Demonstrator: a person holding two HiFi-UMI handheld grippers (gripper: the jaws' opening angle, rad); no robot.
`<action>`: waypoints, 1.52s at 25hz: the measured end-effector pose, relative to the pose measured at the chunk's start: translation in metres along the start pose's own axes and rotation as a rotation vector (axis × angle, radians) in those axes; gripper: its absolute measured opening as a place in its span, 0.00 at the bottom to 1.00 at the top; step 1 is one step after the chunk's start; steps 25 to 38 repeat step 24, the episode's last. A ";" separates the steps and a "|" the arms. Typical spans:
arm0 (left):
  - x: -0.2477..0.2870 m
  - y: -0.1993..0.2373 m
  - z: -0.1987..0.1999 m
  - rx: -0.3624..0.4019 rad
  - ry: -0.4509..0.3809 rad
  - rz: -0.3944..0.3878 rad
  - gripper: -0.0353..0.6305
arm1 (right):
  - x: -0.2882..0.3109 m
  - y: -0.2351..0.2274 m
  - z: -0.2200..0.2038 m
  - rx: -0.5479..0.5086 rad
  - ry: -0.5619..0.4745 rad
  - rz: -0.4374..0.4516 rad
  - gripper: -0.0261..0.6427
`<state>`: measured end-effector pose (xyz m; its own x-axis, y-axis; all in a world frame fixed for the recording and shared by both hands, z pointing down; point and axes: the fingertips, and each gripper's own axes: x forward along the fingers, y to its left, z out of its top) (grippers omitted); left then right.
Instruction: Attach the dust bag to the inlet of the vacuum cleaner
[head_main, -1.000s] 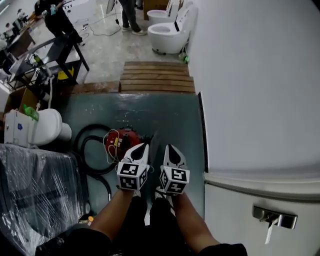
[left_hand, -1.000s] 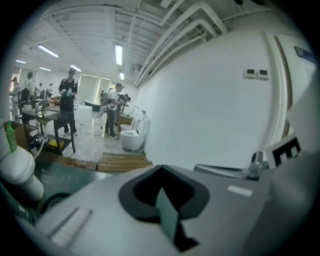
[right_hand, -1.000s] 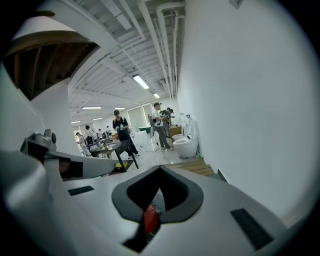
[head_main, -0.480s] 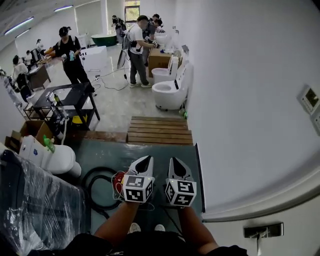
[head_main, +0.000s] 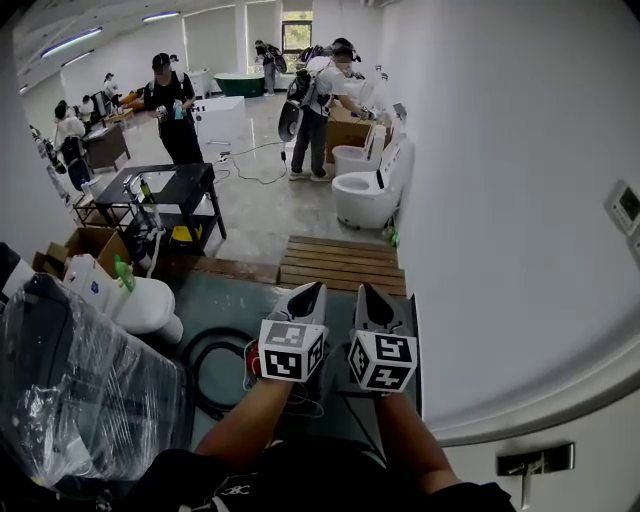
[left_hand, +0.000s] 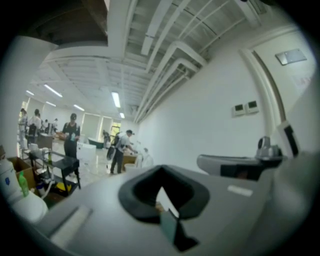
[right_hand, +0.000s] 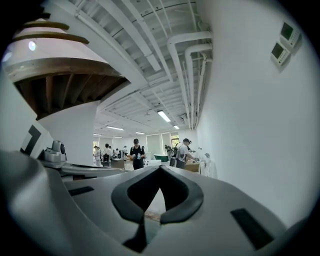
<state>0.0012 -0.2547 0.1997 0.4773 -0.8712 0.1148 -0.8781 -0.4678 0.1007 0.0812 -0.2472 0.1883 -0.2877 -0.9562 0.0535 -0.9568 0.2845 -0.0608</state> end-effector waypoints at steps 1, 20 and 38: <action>-0.003 0.004 -0.002 -0.001 0.005 0.004 0.05 | 0.001 0.005 -0.001 0.005 0.003 0.005 0.03; -0.029 0.027 -0.018 -0.014 0.040 -0.013 0.05 | -0.001 0.041 -0.015 -0.002 0.026 0.003 0.03; -0.027 0.029 -0.022 -0.021 0.042 -0.016 0.05 | 0.003 0.041 -0.017 0.033 0.029 0.012 0.03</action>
